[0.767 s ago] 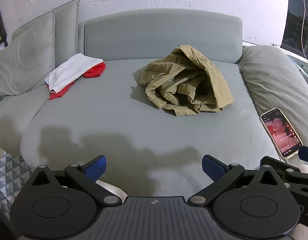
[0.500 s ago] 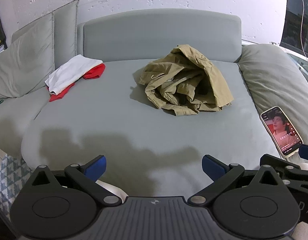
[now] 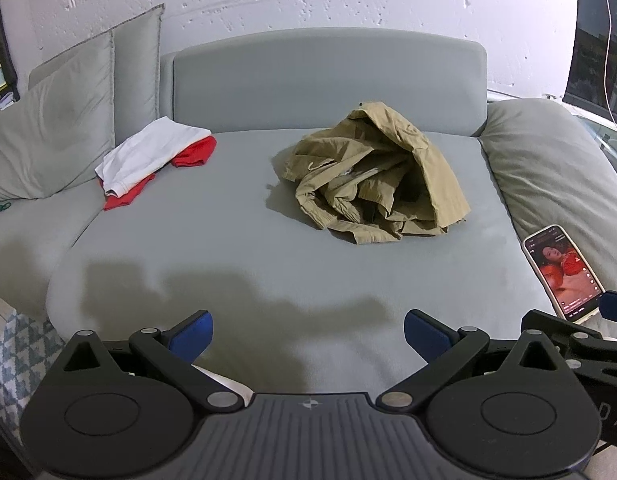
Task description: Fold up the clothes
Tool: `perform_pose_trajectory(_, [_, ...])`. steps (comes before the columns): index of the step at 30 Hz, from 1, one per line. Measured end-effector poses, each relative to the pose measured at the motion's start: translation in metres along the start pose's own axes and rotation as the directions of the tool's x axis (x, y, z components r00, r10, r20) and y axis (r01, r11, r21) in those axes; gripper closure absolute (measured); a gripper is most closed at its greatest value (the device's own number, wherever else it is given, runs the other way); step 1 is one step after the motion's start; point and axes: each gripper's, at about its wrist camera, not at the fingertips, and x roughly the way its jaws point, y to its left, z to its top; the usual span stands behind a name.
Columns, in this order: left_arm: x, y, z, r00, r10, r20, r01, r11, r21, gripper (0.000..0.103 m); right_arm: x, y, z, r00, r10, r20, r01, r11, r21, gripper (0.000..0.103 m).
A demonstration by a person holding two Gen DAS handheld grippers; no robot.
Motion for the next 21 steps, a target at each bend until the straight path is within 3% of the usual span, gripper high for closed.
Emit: perform_pose_trajectory(21, [0.0010,-0.0012,-0.0014,1.000,-0.011,0.000,0.011,1.000,0.005,0.006,-0.0002,0.0003,-0.0009,1.000,-0.009,0.001,0.009,1.000,-0.004,0.024])
